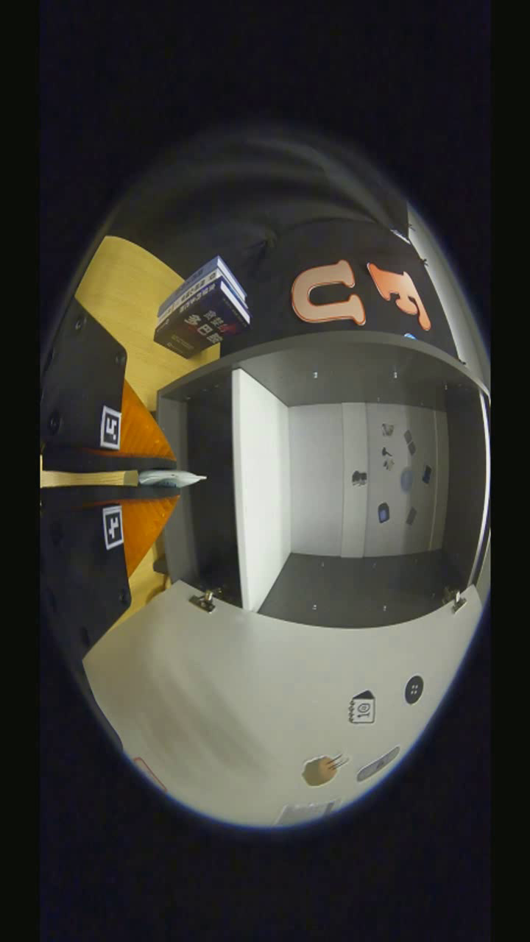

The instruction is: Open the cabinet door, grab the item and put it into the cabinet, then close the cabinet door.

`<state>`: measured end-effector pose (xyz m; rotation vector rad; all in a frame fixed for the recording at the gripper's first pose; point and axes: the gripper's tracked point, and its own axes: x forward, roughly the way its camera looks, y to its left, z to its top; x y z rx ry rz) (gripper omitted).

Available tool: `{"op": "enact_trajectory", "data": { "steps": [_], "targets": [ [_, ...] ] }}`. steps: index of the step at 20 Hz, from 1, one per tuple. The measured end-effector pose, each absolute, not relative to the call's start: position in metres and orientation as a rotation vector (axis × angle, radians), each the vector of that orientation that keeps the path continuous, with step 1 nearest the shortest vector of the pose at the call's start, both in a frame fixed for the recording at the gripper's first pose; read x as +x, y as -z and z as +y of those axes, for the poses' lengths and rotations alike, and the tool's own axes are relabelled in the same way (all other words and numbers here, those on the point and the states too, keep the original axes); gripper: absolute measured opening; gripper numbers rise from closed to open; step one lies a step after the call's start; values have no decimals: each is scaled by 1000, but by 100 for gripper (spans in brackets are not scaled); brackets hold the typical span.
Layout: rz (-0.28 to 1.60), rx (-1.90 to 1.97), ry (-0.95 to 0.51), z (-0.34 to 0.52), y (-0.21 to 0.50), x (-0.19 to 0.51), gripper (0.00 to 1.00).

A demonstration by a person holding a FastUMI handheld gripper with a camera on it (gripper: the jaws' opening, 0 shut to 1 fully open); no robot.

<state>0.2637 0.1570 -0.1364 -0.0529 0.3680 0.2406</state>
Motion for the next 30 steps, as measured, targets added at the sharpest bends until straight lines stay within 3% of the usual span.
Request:
{"op": "enact_trajectory", "data": {
  "steps": [10,18,23,28,29,30],
  "targets": [
    [306,-86,-255,183,48,372,15],
    [475,-130,-229,188,78,453,15],
    [467,-163,-220,186,76,472,20],
    [428,-97,-215,182,69,465,50],
    [411,-91,-210,179,66,461,69],
    [398,-88,-210,177,62,452,74]
  ]
}}
